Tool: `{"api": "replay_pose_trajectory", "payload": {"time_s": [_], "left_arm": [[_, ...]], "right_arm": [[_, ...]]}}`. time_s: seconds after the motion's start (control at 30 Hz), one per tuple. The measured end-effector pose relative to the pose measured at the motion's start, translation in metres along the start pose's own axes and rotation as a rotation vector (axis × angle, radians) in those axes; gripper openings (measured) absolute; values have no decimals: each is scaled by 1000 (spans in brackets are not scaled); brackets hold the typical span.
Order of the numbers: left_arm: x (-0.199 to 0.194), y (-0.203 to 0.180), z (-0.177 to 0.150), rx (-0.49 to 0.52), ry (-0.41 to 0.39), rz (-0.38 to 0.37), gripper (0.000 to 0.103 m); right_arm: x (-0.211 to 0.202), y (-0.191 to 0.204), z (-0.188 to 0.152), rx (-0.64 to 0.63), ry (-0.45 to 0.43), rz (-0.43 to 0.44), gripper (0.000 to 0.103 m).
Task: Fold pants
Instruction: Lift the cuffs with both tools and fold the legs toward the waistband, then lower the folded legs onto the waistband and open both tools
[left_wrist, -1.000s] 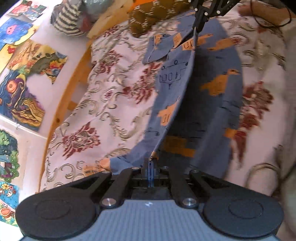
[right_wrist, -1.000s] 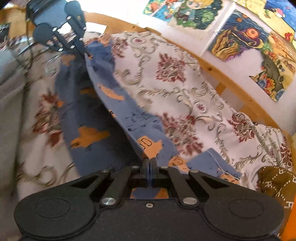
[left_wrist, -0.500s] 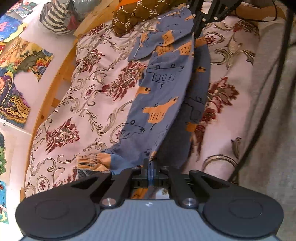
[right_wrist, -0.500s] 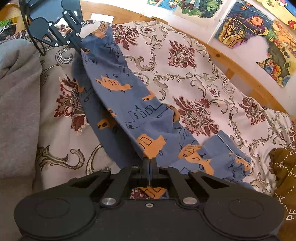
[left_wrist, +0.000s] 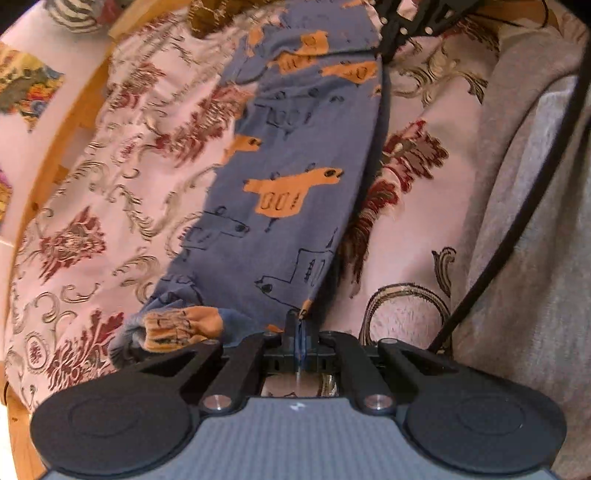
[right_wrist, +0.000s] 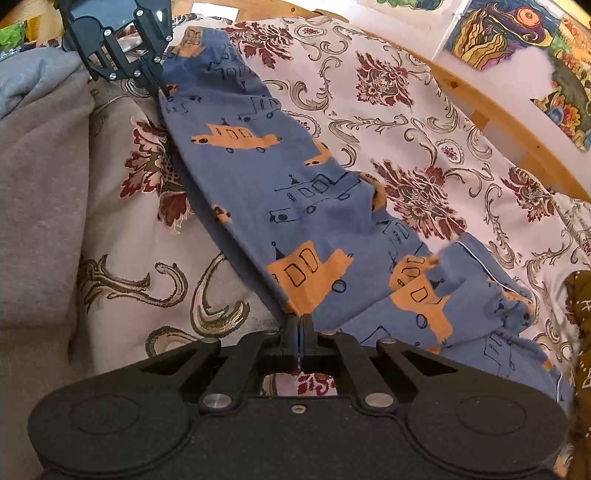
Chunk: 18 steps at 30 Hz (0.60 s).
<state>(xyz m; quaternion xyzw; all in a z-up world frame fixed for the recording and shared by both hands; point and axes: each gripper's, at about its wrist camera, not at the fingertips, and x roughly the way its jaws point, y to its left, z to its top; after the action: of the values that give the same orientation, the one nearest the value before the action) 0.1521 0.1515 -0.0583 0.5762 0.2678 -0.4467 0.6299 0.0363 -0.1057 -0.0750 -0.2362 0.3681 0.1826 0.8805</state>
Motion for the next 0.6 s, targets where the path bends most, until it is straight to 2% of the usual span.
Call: {"api": "replay_pose_trajectory", "payload": {"time_s": [0.03, 0.07, 0.1, 0.13, 0.17, 0.2, 0.23, 0.27, 0.33, 0.37, 0.43, 0.47, 0.6], "left_arm": [[0, 2, 1, 4, 7, -11, 3], [0, 4, 2, 1, 16, -27, 10], [-1, 8, 4, -11, 27, -52, 12], [-2, 11, 5, -30, 37, -77, 27], [-6, 16, 7, -57, 45, -100, 41], [-10, 19, 8, -82, 48, -98, 45], [-17, 22, 11, -96, 50, -86, 53], [-26, 24, 13, -97, 48, -79, 62], [-44, 27, 17, -98, 41, -57, 78], [-52, 29, 21, -106, 40, -34, 88], [-70, 36, 29, -165, 27, -27, 103], [-78, 41, 34, -205, 8, -24, 103], [-105, 49, 58, -452, -85, -33, 103]], "right_arm": [[0, -1, 0, 10, -3, 3, 0], [0, -3, 0, 21, -5, 7, 1], [-1, -5, 0, 38, -7, 15, 5], [-3, -8, -1, 62, -13, 24, 14], [-6, -9, -1, 80, -20, 33, 18], [-9, -11, -2, 94, -26, 39, 24], [-15, -11, -2, 105, -35, 42, 35], [-21, -12, -3, 113, -44, 40, 41], [-33, -14, -4, 139, -61, 30, 63], [-39, -16, -5, 158, -71, 27, 69], [-54, -21, -8, 214, -101, 9, 96], [-61, -25, -9, 242, -119, -6, 102], [-87, -42, -19, 366, -165, -86, 102]]}}
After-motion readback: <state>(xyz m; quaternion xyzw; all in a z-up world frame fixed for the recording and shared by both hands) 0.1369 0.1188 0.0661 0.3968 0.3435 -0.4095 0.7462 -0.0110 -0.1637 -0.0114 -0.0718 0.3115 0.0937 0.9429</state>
